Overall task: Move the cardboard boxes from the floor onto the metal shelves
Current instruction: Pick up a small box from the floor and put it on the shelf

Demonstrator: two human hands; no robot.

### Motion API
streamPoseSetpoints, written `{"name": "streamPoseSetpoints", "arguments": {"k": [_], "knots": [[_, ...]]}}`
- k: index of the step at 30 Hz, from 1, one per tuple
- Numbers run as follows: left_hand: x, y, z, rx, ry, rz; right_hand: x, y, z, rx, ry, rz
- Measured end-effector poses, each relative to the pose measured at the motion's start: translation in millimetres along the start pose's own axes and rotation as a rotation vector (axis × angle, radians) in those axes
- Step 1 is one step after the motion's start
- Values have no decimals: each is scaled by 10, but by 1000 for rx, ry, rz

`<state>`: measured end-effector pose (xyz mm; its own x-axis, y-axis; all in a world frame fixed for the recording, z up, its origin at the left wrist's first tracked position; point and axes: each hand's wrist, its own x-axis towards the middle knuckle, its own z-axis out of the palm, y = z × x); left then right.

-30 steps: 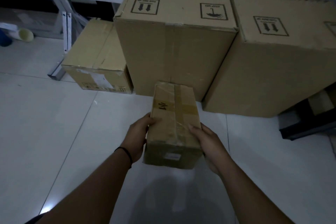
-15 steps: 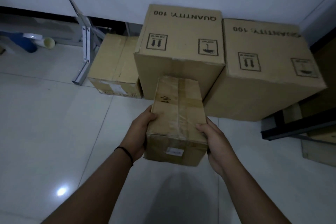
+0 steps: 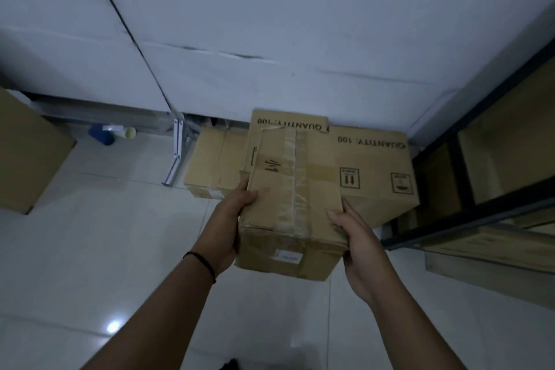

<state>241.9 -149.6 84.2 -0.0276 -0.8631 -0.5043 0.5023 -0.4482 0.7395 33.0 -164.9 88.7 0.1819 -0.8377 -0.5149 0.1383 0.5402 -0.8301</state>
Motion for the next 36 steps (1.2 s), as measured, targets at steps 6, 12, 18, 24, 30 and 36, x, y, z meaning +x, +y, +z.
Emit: {"name": "streamPoseSetpoints", "arguments": {"k": [6,12,18,24,30,36], "knots": [[-640,874,572,47,-55,148,-568,-865,235,52,-38,-77],[-1319,1498,1047,62,-112,304,-1290,-1671,508,187,-132,-174],[-1984,1983,1459,74,-235,436,-2003,-2199,589,169,-174,-314],[-2487,2278,1809,73,-469,458,-2720,-2469,618,101,-44,-517],[-2889,2324,2174,107,-697,410,-3384,-2445,546,225,128,-668],[-3119,2002,2677,127,-860,269,-4034,-2261,260,332,343,-771]]}}
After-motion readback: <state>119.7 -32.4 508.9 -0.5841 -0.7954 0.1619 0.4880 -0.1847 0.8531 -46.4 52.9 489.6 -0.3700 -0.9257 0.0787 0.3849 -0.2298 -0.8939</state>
